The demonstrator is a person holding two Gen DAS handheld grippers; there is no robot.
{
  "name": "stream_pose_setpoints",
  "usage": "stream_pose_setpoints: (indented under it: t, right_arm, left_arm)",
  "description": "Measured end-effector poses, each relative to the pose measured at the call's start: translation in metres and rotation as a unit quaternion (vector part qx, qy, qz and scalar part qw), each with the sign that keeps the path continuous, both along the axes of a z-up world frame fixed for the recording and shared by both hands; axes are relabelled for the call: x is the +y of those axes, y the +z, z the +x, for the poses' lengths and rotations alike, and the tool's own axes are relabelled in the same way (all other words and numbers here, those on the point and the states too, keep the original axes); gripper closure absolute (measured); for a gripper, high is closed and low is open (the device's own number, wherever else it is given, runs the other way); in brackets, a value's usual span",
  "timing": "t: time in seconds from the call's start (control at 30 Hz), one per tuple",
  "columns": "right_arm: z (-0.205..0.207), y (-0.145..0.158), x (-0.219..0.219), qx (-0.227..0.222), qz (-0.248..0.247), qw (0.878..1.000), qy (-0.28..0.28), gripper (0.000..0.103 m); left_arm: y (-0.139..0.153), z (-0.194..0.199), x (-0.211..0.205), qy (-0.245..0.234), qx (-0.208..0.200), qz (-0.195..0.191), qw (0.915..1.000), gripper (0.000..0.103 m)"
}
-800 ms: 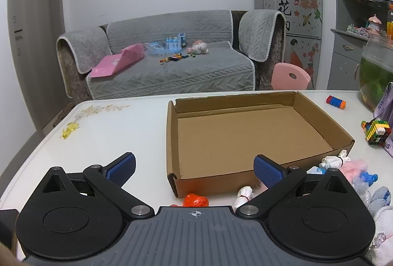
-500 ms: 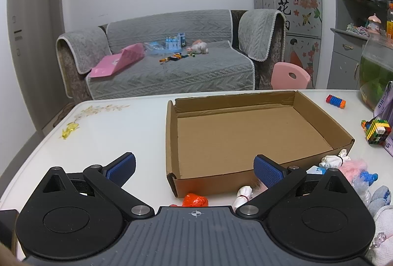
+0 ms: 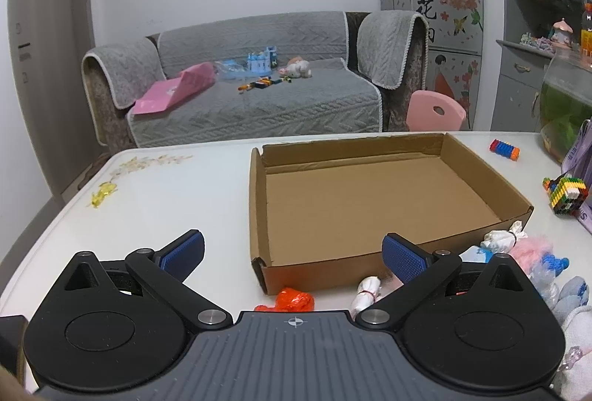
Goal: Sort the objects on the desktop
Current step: 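Reach left gripper to red plastic bag while right gripper reaches white knit sock bundle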
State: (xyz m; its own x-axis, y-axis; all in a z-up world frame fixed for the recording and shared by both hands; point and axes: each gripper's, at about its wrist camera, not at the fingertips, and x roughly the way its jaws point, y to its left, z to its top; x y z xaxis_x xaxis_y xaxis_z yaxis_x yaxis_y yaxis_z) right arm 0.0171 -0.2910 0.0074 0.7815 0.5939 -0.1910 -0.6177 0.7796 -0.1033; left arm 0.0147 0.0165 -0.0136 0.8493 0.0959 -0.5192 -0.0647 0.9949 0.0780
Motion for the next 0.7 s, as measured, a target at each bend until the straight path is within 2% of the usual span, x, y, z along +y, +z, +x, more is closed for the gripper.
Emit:
stream_pose_setpoints:
  t: [0.1,0.23,0.33,0.4,0.53,0.7]
  right_arm:
    - [-0.013,-0.004,-0.001,-0.005,-0.026,0.999,0.029,0.0]
    - [-0.028,-0.016,0.003,-0.015,-0.085,0.994,0.065,0.0]
    - [-0.032,-0.023,0.008,0.005,-0.113,0.99,0.088,0.0]
    - [-0.036,-0.026,0.011,0.01,-0.124,0.988,0.096,0.0]
    - [-0.051,-0.031,0.02,0.014,-0.131,0.985,0.115,0.0]
    - [-0.06,-0.045,0.035,0.016,-0.18,0.975,0.129,0.0]
  left_arm:
    - [-0.005,0.0,0.003,0.003,0.009,0.006,0.9999,0.0]
    - [-0.01,0.0,0.009,0.005,0.023,0.009,0.9997,0.0]
    - [-0.02,0.001,0.013,0.01,0.041,0.026,0.9988,0.0]
    - [-0.026,0.005,0.017,0.014,0.059,0.029,0.9977,0.0]
    - [-0.035,0.015,0.023,0.021,0.087,0.011,0.996,0.0]
    - [-0.048,0.031,0.02,0.027,0.12,0.017,0.9922,0.0]
